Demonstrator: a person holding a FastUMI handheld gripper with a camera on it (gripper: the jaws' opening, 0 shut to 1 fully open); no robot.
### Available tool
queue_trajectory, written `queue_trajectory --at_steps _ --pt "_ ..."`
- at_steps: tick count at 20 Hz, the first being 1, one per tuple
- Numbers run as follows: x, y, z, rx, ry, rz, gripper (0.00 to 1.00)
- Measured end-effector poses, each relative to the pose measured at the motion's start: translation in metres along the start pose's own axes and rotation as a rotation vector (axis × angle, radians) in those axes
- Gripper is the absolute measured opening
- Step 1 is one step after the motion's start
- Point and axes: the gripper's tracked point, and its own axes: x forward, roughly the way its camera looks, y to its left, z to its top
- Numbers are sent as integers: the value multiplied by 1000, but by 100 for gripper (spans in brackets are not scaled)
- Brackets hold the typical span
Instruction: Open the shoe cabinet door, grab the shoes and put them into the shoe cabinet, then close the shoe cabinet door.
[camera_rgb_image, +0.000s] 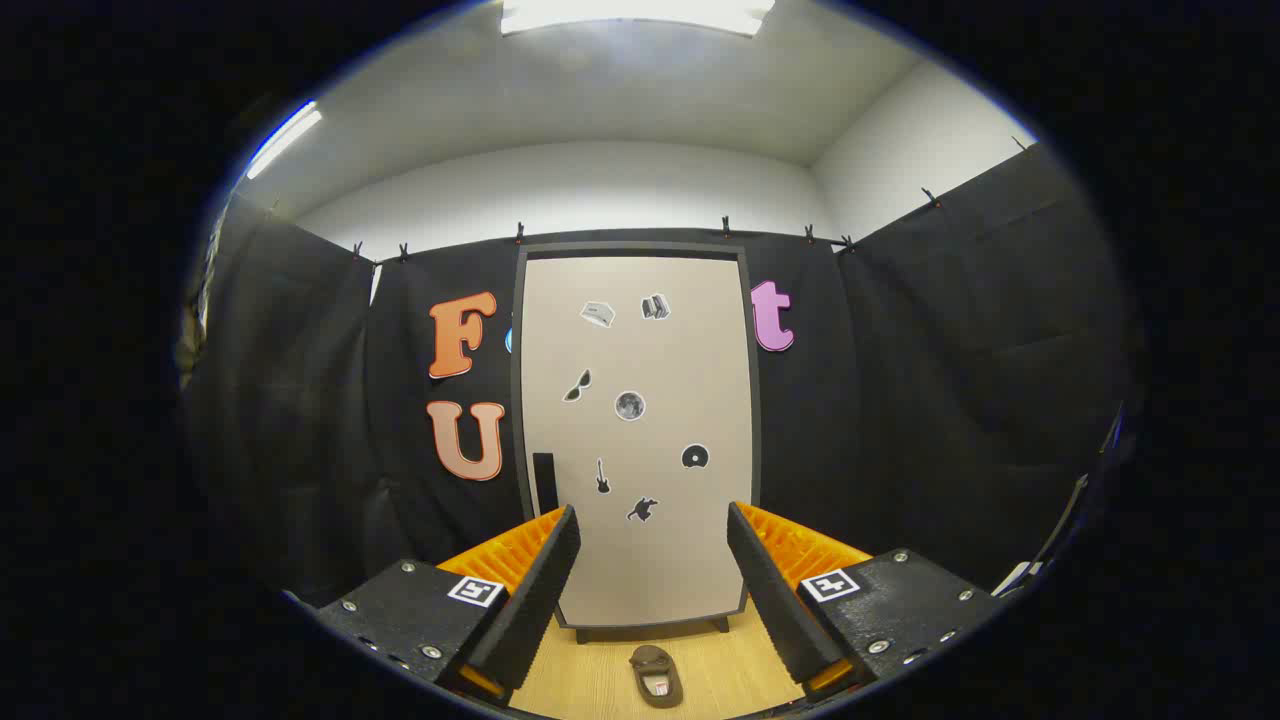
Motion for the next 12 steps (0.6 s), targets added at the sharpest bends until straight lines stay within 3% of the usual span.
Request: queue_trajectory --at_steps 12 --pt "2 6 -1 -8 1 12 93"
